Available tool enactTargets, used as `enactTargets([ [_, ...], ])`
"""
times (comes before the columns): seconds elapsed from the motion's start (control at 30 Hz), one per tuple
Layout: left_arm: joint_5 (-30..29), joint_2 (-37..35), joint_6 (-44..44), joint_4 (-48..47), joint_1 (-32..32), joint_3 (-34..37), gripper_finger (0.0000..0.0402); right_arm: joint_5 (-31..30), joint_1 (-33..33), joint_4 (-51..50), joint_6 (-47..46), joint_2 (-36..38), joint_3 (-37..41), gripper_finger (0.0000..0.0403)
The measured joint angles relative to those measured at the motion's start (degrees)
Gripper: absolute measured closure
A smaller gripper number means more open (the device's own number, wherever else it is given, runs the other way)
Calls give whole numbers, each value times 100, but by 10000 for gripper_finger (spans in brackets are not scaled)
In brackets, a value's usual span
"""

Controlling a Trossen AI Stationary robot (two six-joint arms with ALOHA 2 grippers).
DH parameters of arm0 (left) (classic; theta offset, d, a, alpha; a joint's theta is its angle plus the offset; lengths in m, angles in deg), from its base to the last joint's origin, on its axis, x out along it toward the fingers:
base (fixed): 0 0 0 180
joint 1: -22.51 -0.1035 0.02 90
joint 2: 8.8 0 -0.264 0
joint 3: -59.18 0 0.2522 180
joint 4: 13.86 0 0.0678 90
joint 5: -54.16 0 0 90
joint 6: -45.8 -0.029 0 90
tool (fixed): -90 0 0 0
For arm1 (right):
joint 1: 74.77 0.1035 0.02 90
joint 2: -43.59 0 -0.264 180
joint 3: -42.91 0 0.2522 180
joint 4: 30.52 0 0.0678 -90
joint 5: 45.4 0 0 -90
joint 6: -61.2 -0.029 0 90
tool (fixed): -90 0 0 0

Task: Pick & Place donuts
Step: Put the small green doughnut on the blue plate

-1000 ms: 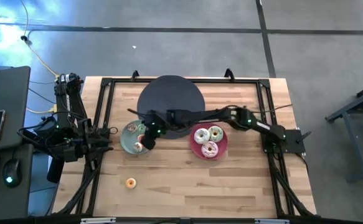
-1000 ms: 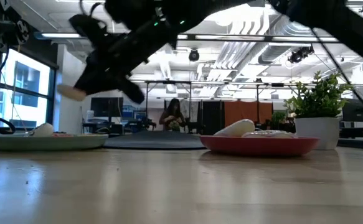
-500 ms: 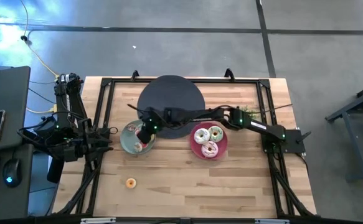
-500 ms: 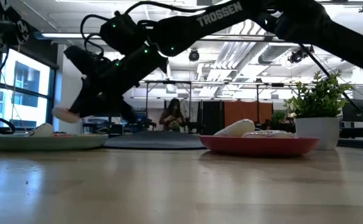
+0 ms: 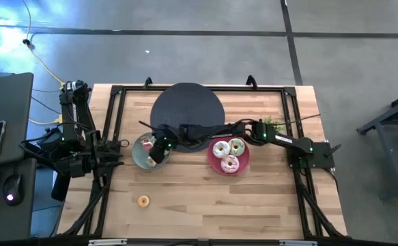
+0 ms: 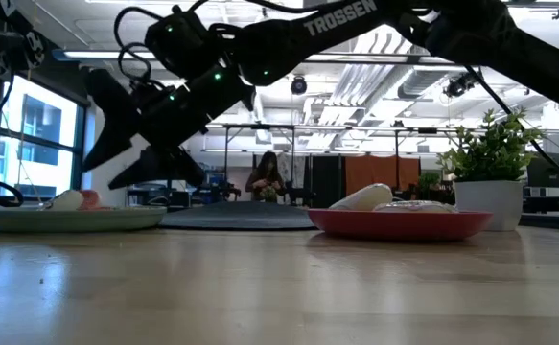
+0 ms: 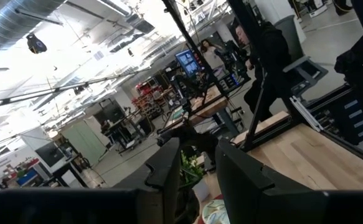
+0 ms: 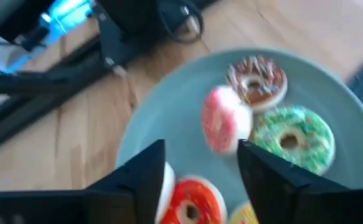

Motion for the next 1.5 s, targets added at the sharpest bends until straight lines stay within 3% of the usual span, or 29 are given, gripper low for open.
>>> enactTargets([
  [0.13,-2,4,111,-21,0,0,305,-138,-7,-410,67,170,7,174],
  [0.33,-216,13,902,-951,0,1,305,-894,34,-1603,1053,921,0,170],
  [0.5,-3,15,3009,-2727,-2,2,307,-1329,124,-2953,1645,1576,259,187],
  [0.63,420,62,5399,-4533,-60,2,327,-1528,202,-3415,1530,2296,1276,203],
  [0.7,834,97,6696,-5329,-277,4,343,-1581,263,-3259,1276,2771,1954,208],
  [0.77,1620,217,7448,-5751,-619,4,358,-1704,334,-3023,900,3291,2639,211],
  [0.97,4873,1385,8295,-5914,-1906,4,374,-1657,640,-1798,-30,4465,4425,212],
  [1.1,6614,2344,8370,-5480,-2035,7,341,-1424,969,-1125,-208,4656,4907,212],
  [1.23,7046,3147,8400,-4807,-2033,2,269,-1530,1263,-951,-327,4569,5047,212],
  [1.33,6954,3453,8198,-4547,-1983,-67,212,-1787,1357,-915,-343,4583,5037,212],
  [1.4,6835,3676,7743,-4964,-1978,-262,189,-1895,1380,-909,-277,4582,5038,212],
  [1.5,6918,4198,7394,-6445,-2011,-779,181,-1952,1378,-900,-210,4580,5038,212],
])
